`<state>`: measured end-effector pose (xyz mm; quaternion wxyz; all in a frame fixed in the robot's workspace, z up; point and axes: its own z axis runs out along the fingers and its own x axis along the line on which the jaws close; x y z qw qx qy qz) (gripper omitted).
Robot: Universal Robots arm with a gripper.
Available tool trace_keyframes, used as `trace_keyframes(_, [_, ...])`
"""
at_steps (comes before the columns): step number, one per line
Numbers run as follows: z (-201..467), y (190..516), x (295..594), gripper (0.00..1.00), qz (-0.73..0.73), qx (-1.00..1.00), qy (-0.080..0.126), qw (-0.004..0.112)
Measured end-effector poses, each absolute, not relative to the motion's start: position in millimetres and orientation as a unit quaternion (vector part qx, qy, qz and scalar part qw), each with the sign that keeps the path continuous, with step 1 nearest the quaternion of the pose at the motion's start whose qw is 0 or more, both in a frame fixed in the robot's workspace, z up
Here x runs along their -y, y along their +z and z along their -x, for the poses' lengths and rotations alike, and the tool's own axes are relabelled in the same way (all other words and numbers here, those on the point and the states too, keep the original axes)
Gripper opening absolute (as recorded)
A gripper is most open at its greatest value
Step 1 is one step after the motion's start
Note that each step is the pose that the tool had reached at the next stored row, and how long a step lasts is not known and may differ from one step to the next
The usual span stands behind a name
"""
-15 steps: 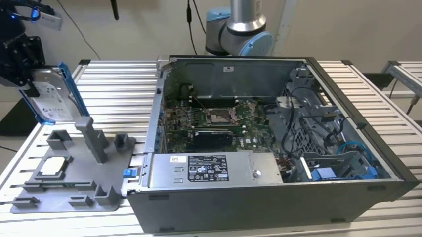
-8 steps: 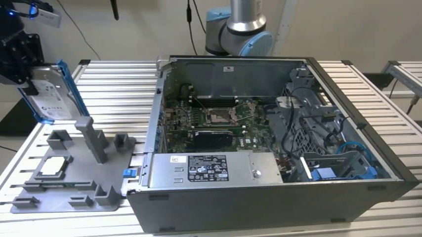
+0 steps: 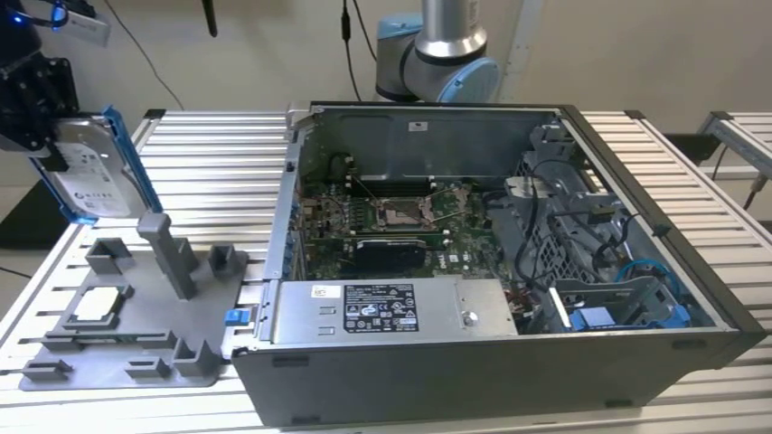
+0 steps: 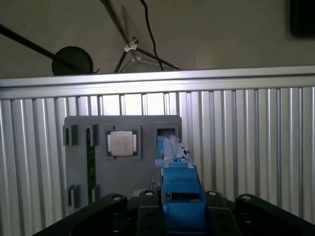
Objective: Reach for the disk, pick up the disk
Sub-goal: 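Pick up the disk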
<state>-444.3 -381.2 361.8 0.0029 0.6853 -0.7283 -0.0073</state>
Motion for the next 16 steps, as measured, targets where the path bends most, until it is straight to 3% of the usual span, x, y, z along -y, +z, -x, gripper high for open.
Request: trace_keyframes(16, [444.3, 373.6, 381.2, 0.00, -0.685, 0.728, -0.007, 0.003])
